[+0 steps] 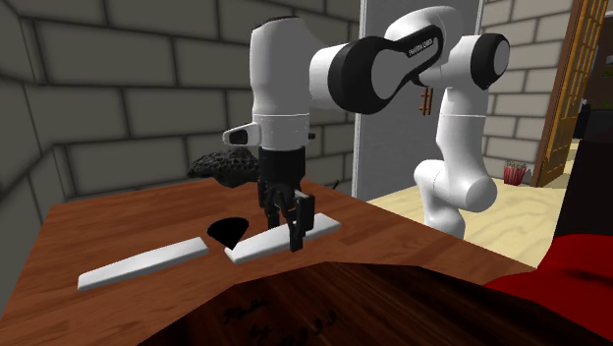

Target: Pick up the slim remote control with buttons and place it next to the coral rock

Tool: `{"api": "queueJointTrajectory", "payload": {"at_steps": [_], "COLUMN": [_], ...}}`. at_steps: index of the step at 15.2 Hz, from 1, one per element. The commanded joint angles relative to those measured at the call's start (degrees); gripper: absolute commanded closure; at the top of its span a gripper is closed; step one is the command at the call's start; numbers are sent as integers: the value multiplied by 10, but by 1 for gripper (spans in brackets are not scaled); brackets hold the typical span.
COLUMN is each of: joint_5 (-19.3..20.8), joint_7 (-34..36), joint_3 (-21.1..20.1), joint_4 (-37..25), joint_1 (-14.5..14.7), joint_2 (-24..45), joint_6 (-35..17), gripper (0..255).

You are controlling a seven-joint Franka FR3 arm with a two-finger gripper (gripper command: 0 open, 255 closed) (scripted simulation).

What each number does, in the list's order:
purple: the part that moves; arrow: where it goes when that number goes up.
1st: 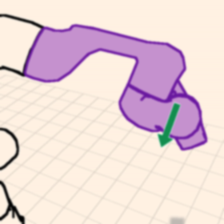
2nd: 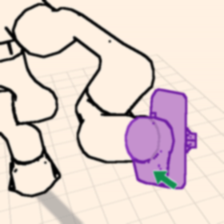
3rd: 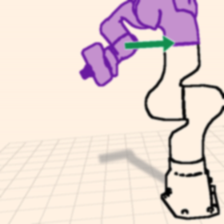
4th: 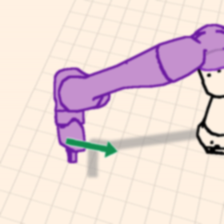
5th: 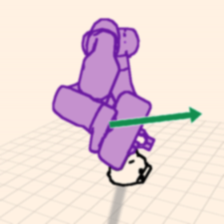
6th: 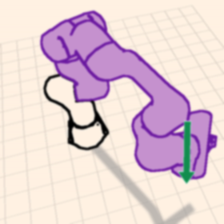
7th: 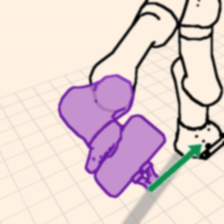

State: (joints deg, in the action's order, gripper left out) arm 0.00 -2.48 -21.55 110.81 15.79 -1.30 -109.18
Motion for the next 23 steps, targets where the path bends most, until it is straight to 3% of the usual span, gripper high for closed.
{"api": "queueJointTrajectory", "payload": {"at_steps": [1, 23], "joint_5": [-1, 3], "joint_7": [-1, 1], "joint_3": [0, -1], "joint_4": [-13, -195], "joint_1": [0, 0], "joint_2": [-3, 8], "joint_6": [16, 188], "gripper": [255, 255]}}
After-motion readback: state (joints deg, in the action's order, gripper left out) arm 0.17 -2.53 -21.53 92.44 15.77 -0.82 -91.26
